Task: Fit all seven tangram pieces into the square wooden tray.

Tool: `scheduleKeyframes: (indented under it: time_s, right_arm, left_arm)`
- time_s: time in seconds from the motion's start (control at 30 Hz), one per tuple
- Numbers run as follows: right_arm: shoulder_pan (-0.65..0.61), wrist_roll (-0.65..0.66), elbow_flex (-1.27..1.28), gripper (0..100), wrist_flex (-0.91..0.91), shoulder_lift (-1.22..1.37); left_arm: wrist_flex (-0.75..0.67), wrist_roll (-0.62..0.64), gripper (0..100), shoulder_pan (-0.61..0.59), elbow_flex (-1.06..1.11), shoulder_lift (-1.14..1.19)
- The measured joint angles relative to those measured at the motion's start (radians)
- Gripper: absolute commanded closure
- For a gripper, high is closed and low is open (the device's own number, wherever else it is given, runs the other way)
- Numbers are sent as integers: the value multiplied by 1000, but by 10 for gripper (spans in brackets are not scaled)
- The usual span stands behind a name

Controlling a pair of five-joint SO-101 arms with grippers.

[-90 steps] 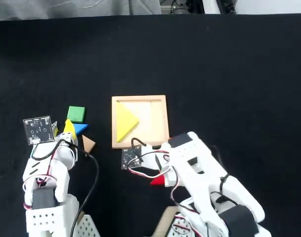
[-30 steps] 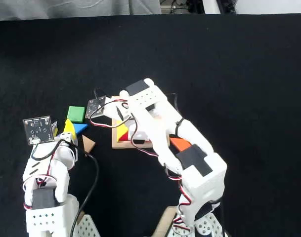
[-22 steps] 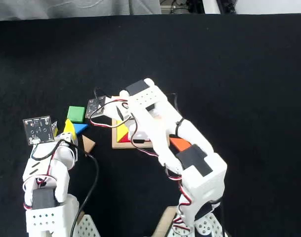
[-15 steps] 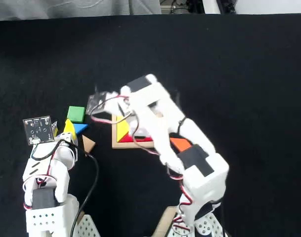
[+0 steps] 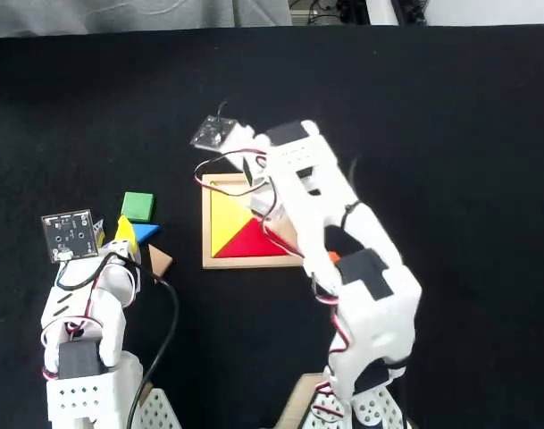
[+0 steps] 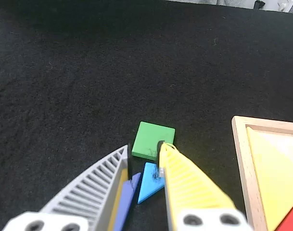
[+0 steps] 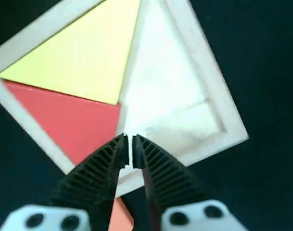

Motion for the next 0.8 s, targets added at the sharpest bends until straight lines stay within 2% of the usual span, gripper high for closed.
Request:
scheduleKeyframes:
  time_s: [0.63,0.8]
  right_arm:
    - [-18,-3,0,988,-14,78]
    - [-5,-8,-9,988,77,-5]
  left_arm:
    - [0,0,884,0,0,0]
    - [0,0,884,0,0,0]
